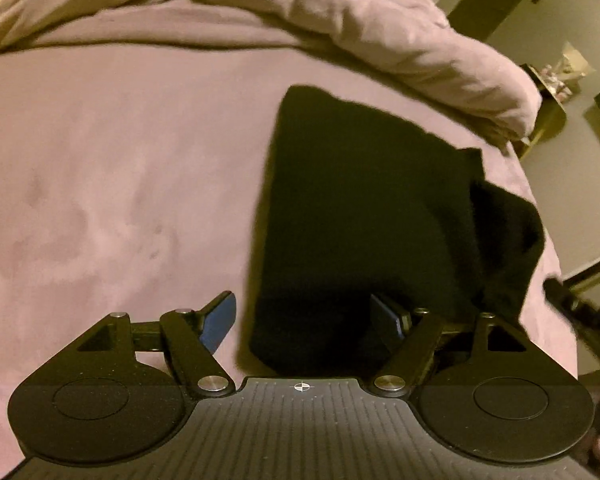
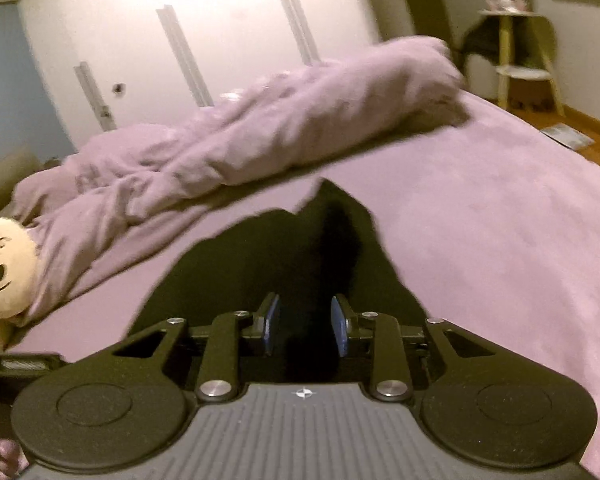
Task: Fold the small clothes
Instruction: 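Press the folded sweater bundle with the right tool and open it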
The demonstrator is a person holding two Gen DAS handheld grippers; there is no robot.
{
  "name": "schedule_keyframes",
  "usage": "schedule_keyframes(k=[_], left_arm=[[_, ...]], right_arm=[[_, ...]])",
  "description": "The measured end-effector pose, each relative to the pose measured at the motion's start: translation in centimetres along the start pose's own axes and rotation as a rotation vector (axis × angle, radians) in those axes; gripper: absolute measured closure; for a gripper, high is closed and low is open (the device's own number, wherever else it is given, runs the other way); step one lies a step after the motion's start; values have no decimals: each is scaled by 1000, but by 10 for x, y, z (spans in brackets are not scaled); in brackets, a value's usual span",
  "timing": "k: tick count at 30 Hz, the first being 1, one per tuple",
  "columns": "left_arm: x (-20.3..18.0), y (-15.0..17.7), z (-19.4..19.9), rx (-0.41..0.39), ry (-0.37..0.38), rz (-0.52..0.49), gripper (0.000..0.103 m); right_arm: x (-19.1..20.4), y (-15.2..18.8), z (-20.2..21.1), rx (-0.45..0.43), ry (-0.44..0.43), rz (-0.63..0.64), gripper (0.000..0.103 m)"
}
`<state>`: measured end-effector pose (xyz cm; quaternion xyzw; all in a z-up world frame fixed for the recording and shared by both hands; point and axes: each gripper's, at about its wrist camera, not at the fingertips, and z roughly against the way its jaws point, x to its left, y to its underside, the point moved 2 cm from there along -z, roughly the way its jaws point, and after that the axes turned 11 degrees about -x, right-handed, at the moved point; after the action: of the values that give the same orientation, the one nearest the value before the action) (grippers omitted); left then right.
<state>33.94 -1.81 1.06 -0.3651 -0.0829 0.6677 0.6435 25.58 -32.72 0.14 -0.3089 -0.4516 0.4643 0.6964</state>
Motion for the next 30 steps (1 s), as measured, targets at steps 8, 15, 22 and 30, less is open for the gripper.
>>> schedule_keyframes(k=[8, 15, 22, 30], left_arm=[[-5, 10, -12, 43, 16, -38, 23], [0, 18, -12, 67, 9, -71, 22], [1, 24, -13, 63, -7, -46, 20], [6, 27, -19, 76, -31, -70, 16]], right_arm=[[7, 23, -61, 182, 1, 106, 82], [-33, 4, -45, 171, 113, -30, 68], [-19, -14, -86, 189, -91, -207, 45], [5, 20, -117, 360, -182, -220, 50]])
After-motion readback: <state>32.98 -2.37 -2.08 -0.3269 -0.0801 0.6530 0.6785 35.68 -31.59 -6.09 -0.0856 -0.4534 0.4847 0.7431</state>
